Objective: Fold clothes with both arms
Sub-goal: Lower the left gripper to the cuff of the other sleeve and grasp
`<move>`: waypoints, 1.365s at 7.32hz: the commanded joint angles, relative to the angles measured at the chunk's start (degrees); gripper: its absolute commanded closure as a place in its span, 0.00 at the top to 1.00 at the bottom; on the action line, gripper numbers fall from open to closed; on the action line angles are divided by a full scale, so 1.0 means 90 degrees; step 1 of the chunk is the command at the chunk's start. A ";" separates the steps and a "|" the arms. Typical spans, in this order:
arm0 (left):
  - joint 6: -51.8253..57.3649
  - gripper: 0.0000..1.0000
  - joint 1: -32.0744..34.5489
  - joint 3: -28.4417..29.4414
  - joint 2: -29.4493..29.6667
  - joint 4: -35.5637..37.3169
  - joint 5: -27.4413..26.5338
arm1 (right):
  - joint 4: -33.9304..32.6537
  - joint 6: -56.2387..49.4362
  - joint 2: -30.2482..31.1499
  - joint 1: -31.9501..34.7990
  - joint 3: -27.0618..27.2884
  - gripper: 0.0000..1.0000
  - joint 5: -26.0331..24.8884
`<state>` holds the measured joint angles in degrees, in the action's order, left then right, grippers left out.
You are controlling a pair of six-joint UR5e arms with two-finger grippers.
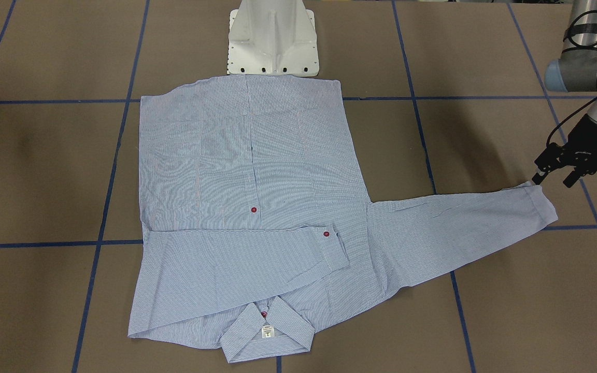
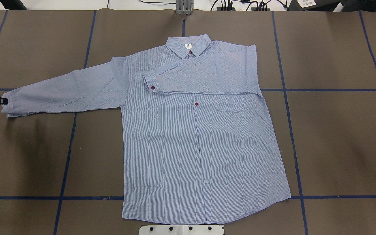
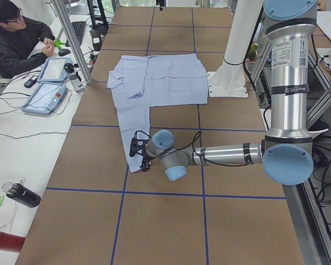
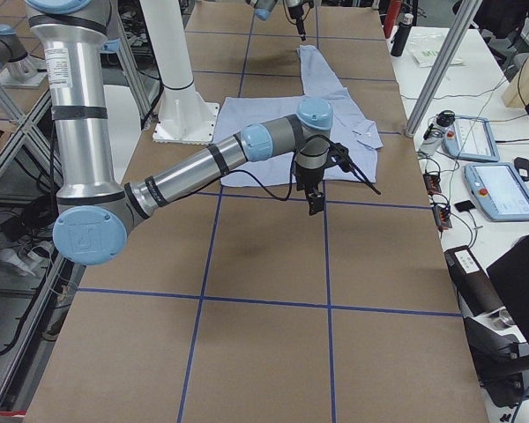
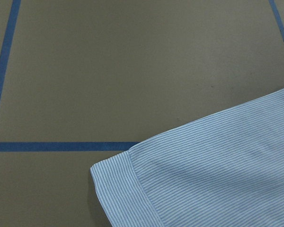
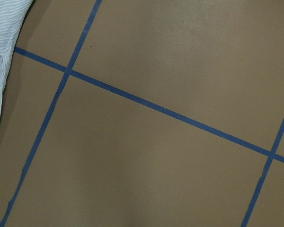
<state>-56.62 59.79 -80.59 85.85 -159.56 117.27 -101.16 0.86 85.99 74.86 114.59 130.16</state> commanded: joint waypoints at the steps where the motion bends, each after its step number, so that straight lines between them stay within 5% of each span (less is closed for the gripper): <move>1: -0.0291 0.92 -0.0178 0.0117 0.0031 -0.0143 -0.0110 | 0.0000 0.0002 0.0006 0.0003 -0.0007 1.00 0.0000; 5: -0.0525 0.74 -0.0227 0.0477 0.0207 -0.0152 -0.0101 | 0.0000 0.0002 -0.0004 0.0003 -0.0007 1.00 -0.0009; 10: -0.0535 0.74 -0.0285 0.0693 0.0236 -0.0396 -0.0101 | 0.0000 0.0002 -0.0004 0.0003 0.0012 1.00 -0.0009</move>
<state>-61.39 57.58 -74.66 87.94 -162.58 116.36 -101.16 0.88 85.96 74.88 114.62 130.09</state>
